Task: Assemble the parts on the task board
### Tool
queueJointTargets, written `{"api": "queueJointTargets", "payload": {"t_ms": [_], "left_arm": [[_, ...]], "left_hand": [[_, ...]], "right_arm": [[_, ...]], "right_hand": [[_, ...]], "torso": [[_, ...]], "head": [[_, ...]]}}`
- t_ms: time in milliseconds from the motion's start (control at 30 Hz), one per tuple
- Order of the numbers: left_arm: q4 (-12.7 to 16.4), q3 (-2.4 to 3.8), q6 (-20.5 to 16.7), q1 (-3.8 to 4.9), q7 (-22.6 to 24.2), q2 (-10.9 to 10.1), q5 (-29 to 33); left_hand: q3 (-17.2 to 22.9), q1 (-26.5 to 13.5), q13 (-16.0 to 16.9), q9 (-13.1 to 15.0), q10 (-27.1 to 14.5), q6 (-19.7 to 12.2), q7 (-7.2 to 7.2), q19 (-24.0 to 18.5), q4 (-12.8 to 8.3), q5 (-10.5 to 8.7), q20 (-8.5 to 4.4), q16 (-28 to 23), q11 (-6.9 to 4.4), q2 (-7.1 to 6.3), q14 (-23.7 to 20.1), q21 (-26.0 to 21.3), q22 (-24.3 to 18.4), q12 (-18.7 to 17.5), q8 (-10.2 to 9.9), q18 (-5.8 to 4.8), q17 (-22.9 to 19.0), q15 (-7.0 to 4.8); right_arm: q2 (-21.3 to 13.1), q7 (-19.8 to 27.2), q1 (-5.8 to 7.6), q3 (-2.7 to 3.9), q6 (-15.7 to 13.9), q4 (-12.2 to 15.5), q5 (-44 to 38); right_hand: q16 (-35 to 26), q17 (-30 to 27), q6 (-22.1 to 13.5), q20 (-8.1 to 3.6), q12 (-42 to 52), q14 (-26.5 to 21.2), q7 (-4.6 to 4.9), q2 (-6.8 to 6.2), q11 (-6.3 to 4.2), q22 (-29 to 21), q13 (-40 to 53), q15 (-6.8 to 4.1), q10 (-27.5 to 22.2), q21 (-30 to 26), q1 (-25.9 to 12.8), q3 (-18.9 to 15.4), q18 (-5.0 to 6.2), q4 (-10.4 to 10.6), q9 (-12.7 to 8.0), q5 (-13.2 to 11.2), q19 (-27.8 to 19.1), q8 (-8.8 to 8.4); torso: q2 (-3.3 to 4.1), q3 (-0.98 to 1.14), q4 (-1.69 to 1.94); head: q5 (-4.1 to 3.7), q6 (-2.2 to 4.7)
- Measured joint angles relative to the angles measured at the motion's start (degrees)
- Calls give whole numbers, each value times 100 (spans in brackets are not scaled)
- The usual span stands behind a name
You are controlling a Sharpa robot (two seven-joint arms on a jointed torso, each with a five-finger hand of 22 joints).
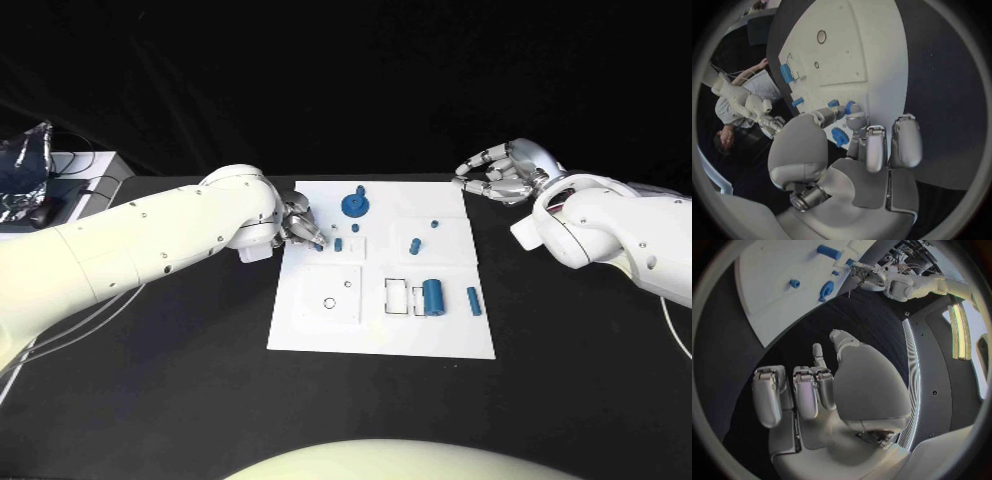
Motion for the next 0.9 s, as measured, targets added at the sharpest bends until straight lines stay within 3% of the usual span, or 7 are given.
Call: {"api": "queueJointTargets", "payload": {"t_ms": [433,600,900], "left_arm": [[-21,-2,-2,-7,-4,13,16],[-6,0,-2,-15,-1,-7,21],[167,39,-10,-52,0,-152,29]], "left_hand": [[-380,-67,2,-6,-24,30,-34,0,188,1,0,0,22,-22,0,0,7,0,1,0,-1,0],[-745,-67,8,-6,-24,56,-22,0,333,-23,0,0,22,-22,0,0,13,38,-21,0,0,0],[-1481,34,-43,-13,-76,32,2,0,655,-50,0,0,32,-185,0,0,-16,38,-55,0,-1,0]], "right_arm": [[-4,2,0,0,1,7,0],[-4,4,0,0,1,7,0],[-4,6,-8,0,1,0,-1]], "right_hand": [[0,0,0,0,0,0,0,-22,0,-1,-1,0,0,-23,-22,0,0,0,6,-32,0,-23],[0,0,0,0,0,0,0,-22,0,-1,-1,0,0,-23,-22,0,0,0,6,-32,0,-23],[0,0,1,0,0,0,0,-22,0,-2,-1,0,0,-23,-22,0,0,0,16,-31,0,-23]], "torso": [[-3,2,2],[-4,2,3],[-6,-5,3]], "head": [[-9,4],[-9,8],[-7,19]]}}
